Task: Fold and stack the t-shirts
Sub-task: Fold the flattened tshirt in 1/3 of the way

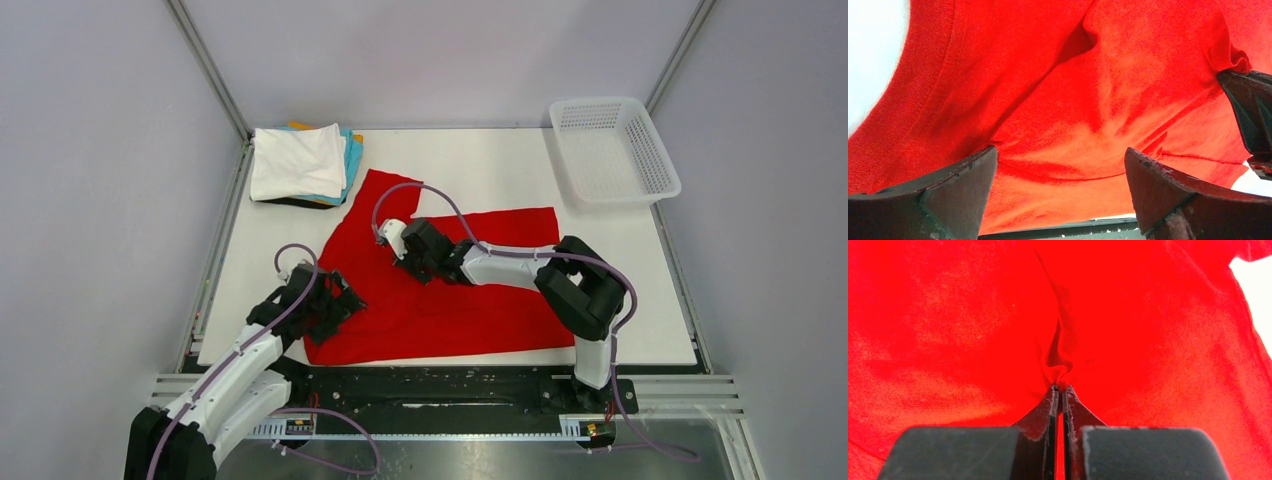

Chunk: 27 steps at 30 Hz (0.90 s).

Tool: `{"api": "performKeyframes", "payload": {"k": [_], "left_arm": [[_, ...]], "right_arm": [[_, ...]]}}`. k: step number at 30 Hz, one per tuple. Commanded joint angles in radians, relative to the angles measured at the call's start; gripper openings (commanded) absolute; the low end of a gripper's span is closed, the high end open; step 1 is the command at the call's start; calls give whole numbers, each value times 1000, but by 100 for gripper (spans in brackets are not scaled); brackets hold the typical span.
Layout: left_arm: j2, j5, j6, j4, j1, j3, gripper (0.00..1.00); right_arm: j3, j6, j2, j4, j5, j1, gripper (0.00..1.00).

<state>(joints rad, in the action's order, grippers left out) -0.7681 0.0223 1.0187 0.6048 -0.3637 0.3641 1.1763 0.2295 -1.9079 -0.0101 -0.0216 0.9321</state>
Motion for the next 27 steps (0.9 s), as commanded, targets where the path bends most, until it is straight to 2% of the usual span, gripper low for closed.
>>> {"api": "performKeyframes", "payload": {"k": [1, 5, 6, 7, 8, 12, 15, 17, 19, 21, 27], "left_arm": [[-17, -56, -2, 93, 0, 12, 99], [-3, -56, 2, 103, 1, 16, 99], [2, -55, 4, 103, 1, 16, 99], [9, -54, 6, 108, 0, 18, 99], [14, -54, 7, 111, 0, 21, 99], [38, -56, 1, 128, 0, 49, 99], [55, -66, -11, 138, 0, 82, 99], [59, -70, -23, 138, 0, 109, 99], [51, -68, -44, 131, 0, 142, 99], [30, -60, -68, 118, -1, 175, 99], [-78, 44, -121, -20, -8, 231, 99]], "right_arm": [[-11, -137, 64, 4, -105, -12, 10], [-7, -218, 89, 4, -165, -35, 41], [-8, -258, 104, 4, -172, -45, 58], [-9, -301, 126, 1, -176, -56, 86], [-15, -333, 152, -8, -182, -69, 98], [-98, -453, 325, -74, -223, -127, 100], [-156, -581, 480, -48, -303, -182, 99], [-209, -599, 587, -23, -308, -213, 99], [-255, -604, 663, 34, -281, -250, 100], [-280, -615, 716, 131, -189, -280, 99], [-394, -722, 796, 317, -91, -285, 99]]}}
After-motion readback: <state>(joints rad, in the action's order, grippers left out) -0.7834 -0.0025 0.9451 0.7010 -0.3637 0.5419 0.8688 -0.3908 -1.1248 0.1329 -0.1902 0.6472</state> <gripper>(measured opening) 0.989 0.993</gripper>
